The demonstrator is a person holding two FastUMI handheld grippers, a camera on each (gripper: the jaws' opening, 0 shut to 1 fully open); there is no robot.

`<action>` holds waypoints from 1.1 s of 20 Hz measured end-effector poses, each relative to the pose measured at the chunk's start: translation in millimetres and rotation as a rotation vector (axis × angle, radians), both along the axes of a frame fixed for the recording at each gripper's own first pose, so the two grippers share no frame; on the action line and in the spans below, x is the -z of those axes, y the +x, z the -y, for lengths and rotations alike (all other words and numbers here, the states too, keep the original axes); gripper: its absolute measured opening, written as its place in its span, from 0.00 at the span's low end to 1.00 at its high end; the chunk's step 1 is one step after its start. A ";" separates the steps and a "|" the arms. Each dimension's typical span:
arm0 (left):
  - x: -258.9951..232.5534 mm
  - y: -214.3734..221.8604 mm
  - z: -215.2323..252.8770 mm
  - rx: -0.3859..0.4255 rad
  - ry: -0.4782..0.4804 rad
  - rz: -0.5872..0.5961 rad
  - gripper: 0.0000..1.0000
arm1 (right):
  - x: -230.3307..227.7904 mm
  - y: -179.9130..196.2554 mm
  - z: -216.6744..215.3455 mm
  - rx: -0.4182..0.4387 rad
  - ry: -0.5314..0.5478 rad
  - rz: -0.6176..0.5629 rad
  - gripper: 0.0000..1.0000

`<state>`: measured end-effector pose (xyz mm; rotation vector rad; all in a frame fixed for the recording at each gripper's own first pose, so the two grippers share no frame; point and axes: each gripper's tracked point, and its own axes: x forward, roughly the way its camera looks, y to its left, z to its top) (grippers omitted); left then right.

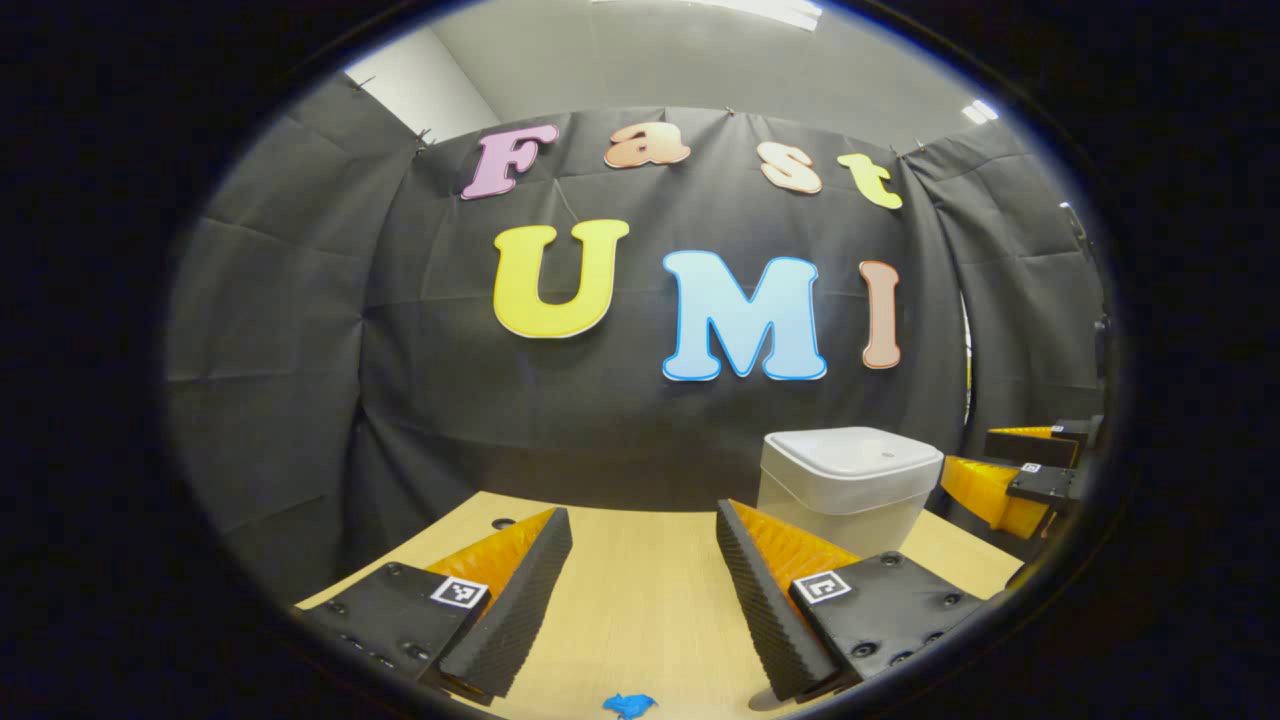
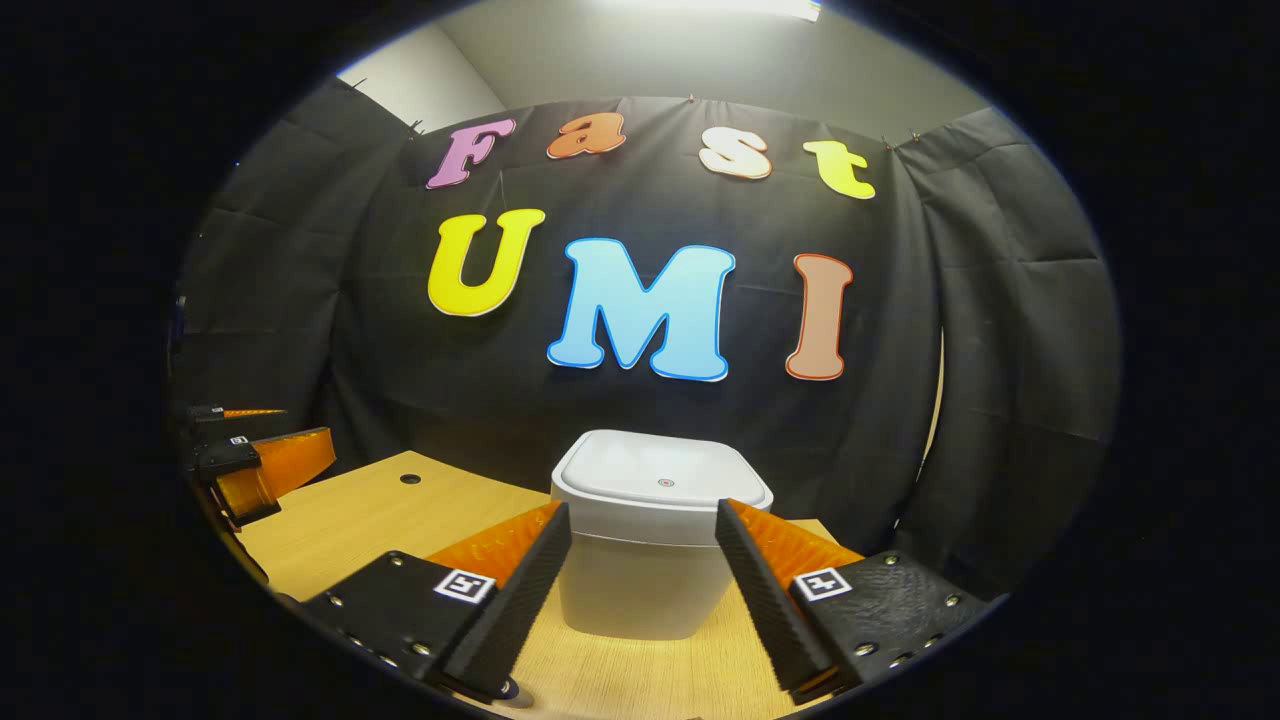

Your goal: Press the lid of the desktop garbage bin to open it, pick up the crumpled paper on the desktop and throw it into the bin, then pick up the pop can on the desktop and drop it into the bin, and finally close the garbage bin lid.

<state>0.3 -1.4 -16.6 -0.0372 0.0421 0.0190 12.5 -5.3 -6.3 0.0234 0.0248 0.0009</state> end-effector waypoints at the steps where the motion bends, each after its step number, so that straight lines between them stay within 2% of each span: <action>1: 0.2 -0.9 1.6 0.002 0.002 0.000 0.95 | 0.2 1.4 0.2 0.004 0.000 0.001 0.82; 2: 0.6 -1.0 2.4 0.004 0.004 0.000 0.95 | -0.7 2.1 2.5 0.010 -0.002 0.001 0.77; 5: 0.1 -1.1 4.2 0.007 0.006 -0.003 0.95 | 1.5 6.9 4.8 0.026 0.002 -0.007 0.47; 7: 2.4 -1.0 2.7 0.007 0.003 -0.004 0.95 | 0.8 7.4 -1.8 0.004 0.008 -0.005 0.42; 8: 2.4 -0.6 1.6 0.007 0.001 -0.007 0.95 | 0.7 8.3 2.0 0.027 -0.003 -0.010 0.42; 9: 3.5 -0.9 1.2 0.007 -0.001 -0.010 0.95 | 0.2 9.4 12.1 0.061 -0.005 -0.001 0.22; 10: 4.0 0.1 1.1 0.007 -0.002 -0.011 0.95 | -0.8 19.2 11.1 0.044 -0.001 0.004 0.03; 16: 7.1 3.0 -1.3 0.006 -0.003 -0.019 0.96 | -4.2 22.3 8.0 0.022 0.005 0.009 0.00; 22: 12.5 0.0 -5.2 0.000 0.010 -0.032 0.95 | -8.9 66.1 14.5 0.016 -0.038 0.014 0.00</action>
